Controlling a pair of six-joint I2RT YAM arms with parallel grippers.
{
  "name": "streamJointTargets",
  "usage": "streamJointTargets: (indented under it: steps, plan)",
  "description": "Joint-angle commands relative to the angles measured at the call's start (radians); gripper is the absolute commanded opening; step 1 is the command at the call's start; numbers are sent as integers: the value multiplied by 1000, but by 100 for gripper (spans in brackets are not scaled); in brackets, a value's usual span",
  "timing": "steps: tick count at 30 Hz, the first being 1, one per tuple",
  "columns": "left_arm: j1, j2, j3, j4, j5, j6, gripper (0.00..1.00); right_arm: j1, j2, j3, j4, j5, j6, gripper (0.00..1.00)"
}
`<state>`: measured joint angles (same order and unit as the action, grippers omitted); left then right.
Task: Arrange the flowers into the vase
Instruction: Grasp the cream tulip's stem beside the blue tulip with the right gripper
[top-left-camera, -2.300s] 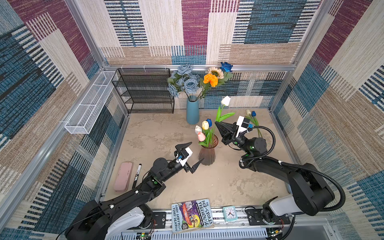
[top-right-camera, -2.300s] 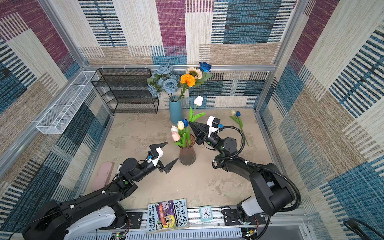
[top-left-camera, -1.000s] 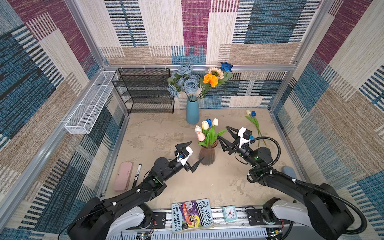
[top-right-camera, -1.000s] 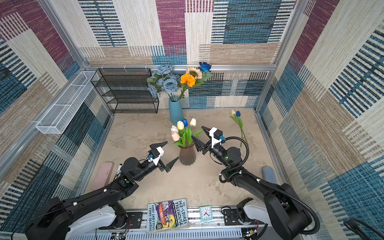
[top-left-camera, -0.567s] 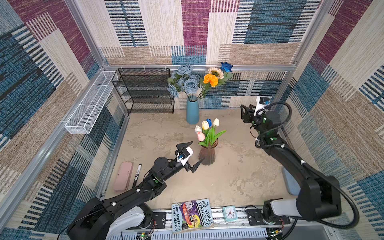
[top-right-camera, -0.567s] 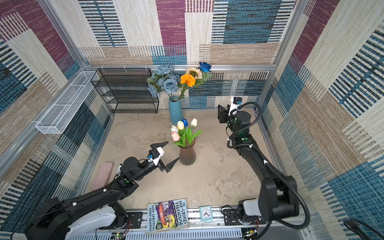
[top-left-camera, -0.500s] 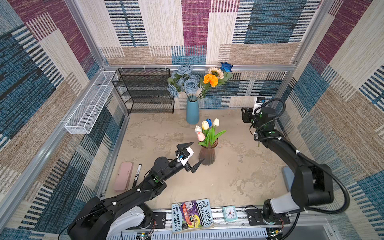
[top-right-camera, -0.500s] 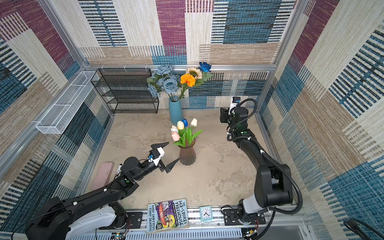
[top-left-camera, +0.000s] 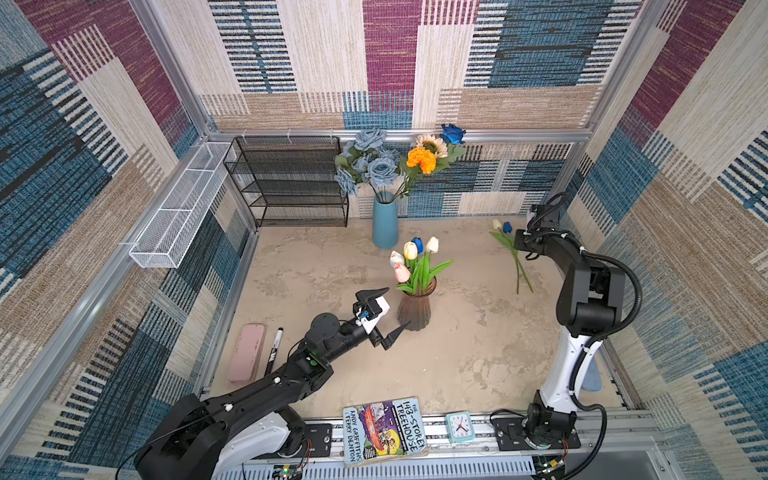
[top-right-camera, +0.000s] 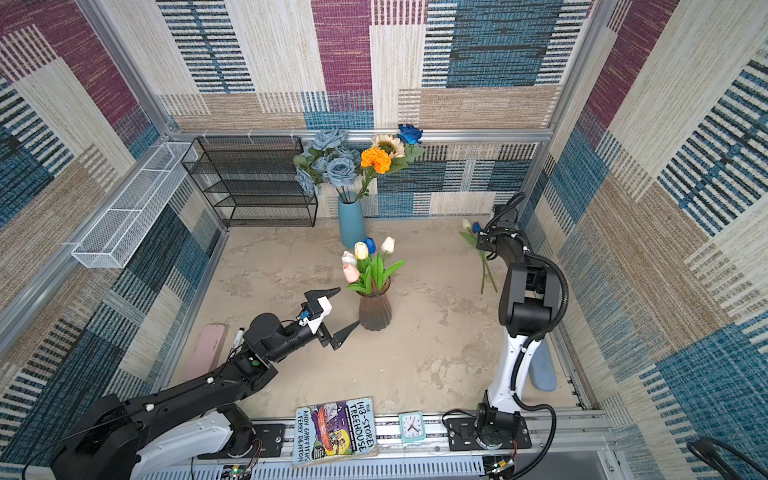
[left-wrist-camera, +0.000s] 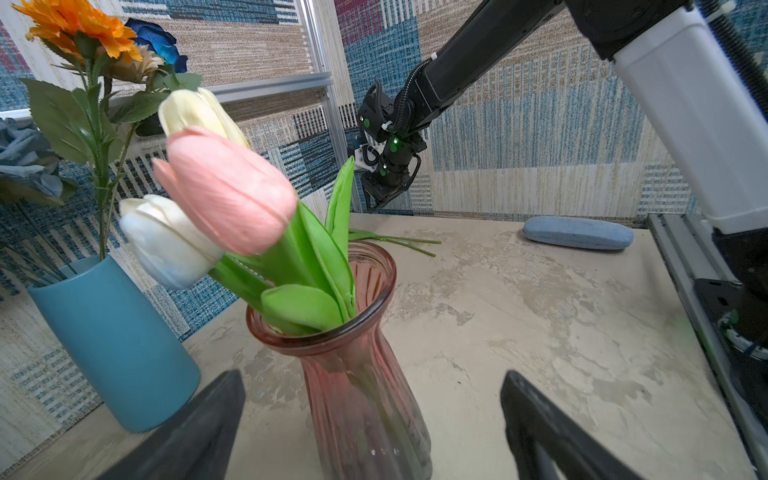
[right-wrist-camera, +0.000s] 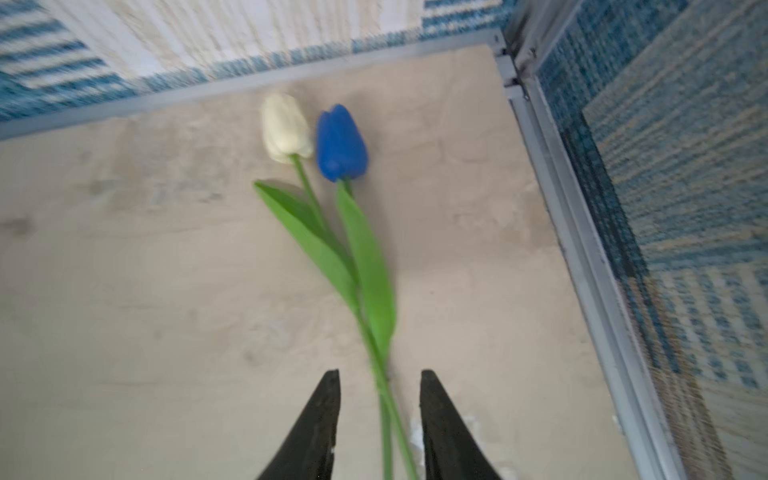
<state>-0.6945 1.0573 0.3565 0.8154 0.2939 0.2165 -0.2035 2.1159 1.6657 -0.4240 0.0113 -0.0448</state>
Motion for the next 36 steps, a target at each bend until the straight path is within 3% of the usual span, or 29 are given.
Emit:
streamJointTargets:
  steps: [1, 11, 24, 36]
  plan:
    - [2, -14, -20, 3, -26, 17, 99, -12, 18, 2, -66, -25, -60, 34]
    - [1, 13, -10, 12, -20, 17, 99, -27, 67, -9, -55, -66, -77, 36]
    - [1, 35, 11, 10, -11, 7, 99, -27, 106, -7, -34, -94, -108, 12]
    - [1, 31, 5, 11, -21, 10, 99, -25, 9, -46, -12, -137, -107, 6]
